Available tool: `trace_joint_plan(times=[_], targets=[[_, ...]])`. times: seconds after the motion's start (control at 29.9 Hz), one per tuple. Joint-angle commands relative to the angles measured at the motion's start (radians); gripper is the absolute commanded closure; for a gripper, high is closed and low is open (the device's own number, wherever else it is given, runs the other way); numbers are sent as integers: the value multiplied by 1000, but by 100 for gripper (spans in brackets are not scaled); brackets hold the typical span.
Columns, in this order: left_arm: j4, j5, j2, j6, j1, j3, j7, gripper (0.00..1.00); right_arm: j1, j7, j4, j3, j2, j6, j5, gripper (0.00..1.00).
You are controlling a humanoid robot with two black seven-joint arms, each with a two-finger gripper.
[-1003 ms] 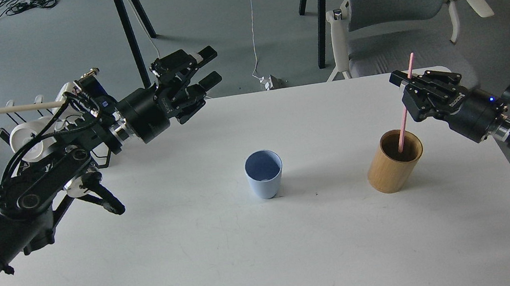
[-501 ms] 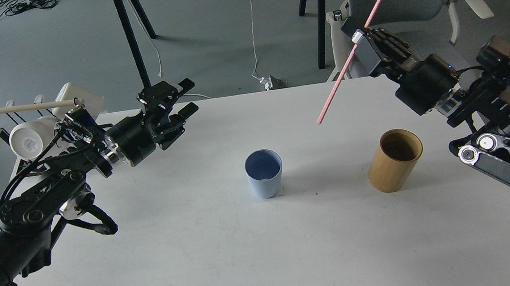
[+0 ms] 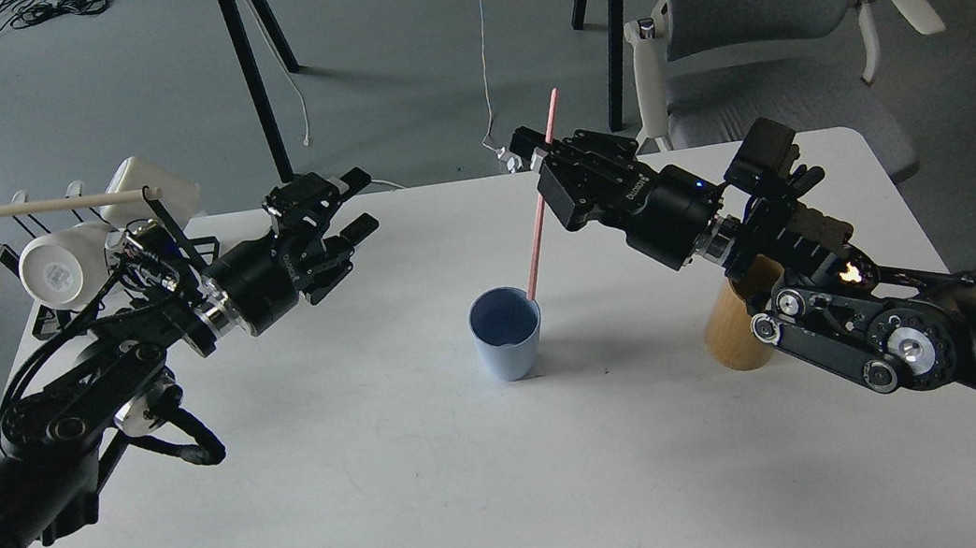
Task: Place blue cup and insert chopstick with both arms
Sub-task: 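Lower the pink stick into the blue cup with the right gripper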
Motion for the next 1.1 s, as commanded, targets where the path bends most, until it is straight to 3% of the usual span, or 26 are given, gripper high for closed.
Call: trace_joint_plan(times=[0.0,0.9,1.0,1.07], targets=[[0,0,-4,0,3,0,0,32,-1,0,-20,-18,4,-12,-9,100],[14,0,-7,0,14,-2,0,31,2,0,-207,-50,172,-12,-11,99],[14,0,-7,0,14,-2,0,31,2,0,-219,-52,182,-12,-9,90],[14,0,-9,0,14,-2,0,31,2,0,-224,-52,185,-12,-9,71]])
